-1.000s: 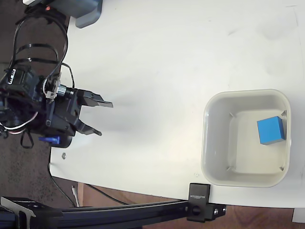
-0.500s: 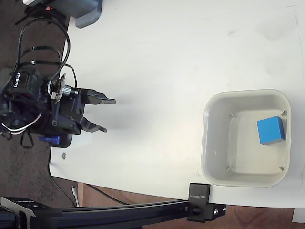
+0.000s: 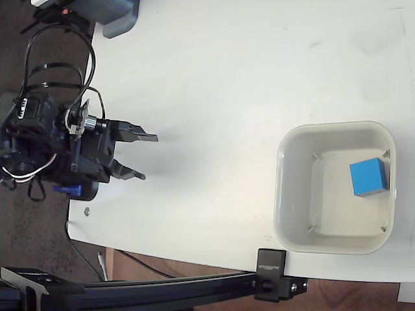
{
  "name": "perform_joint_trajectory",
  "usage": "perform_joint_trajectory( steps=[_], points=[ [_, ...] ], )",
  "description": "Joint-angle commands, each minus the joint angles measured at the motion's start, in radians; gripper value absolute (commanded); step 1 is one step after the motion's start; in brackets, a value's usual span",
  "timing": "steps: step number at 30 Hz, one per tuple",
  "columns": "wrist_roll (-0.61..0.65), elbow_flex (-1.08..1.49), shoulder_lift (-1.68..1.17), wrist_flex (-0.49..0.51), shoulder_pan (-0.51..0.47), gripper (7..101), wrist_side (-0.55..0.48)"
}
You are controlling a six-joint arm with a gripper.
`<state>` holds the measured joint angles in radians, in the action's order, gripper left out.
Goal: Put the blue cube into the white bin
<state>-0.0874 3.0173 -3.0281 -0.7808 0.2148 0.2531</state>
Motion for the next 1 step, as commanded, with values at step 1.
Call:
perform_joint_trajectory(
  steps=[1],
  points=[
    [0.002, -0.025, -0.025, 0.005, -0.006, 100.3, -0.014]
  ],
)
